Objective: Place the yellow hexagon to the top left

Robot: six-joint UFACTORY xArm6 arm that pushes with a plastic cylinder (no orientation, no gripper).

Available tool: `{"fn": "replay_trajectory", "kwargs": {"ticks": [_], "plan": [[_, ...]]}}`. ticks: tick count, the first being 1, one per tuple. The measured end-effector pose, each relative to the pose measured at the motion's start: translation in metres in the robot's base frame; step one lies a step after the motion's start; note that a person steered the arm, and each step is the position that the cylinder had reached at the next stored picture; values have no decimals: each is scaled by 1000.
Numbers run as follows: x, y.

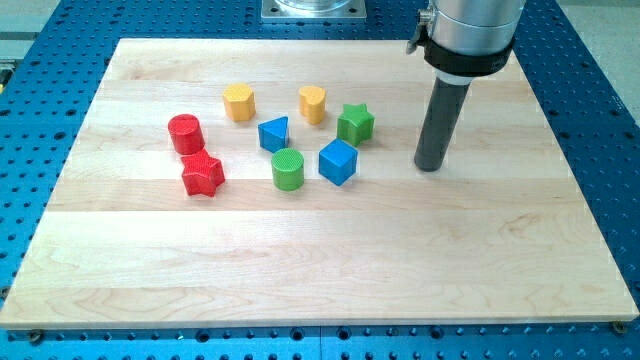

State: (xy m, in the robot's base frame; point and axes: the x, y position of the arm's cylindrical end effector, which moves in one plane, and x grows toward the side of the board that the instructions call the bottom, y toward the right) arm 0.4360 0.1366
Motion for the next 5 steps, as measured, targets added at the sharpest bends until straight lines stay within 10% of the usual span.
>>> {"fn": "replay_trajectory", "kwargs": {"ticks": [5], "plan": [[92,-104]]}}
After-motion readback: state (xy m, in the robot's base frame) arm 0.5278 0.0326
